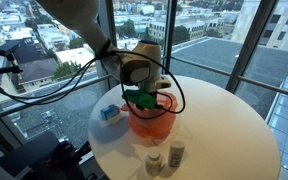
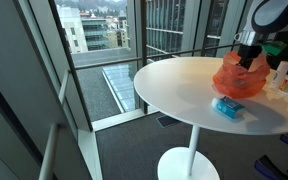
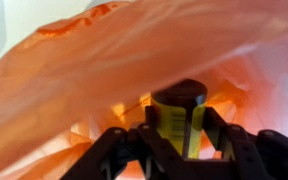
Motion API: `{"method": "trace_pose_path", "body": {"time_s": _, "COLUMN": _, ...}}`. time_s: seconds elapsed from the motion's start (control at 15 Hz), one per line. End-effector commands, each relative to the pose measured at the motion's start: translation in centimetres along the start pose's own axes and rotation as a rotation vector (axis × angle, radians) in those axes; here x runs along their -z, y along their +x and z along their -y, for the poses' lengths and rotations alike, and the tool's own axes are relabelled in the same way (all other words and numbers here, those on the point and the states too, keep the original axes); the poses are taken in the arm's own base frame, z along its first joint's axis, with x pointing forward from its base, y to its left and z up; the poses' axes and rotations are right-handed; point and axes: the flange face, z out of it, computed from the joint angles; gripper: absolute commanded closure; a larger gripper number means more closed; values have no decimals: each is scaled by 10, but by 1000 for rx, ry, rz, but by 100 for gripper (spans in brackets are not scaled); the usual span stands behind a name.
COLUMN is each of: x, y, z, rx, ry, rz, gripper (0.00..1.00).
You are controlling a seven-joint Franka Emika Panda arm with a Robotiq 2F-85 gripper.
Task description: Take the black bottle out of the carrier bag
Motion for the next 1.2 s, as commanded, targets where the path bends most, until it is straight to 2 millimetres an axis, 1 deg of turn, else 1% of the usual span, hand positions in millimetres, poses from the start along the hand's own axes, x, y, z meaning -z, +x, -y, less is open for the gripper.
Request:
{"method": "trace_pose_path", "body": {"time_s": 0.0, "x": 31, "y": -9, "z": -11, "rx": -39, "ry": -14, "rz": 5, "gripper": 73}}
{"method": "trace_pose_path", "body": {"time_s": 0.73, "x": 116, "y": -15, "z": -46, "rx": -131, "ry": -18, "rz": -40, "gripper": 73}}
{"method": "trace_pose_path", "body": {"time_s": 1.0, "x": 145, "y": -18, "z": -67, "rx": -184, "ry": -14, "rz": -64, "gripper": 73}}
{"method": "trace_pose_path", "body": {"time_s": 1.13, "x": 158, "y": -18, "z": -81, "rx": -222, "ry": -15, "rz": -79, "gripper": 73}}
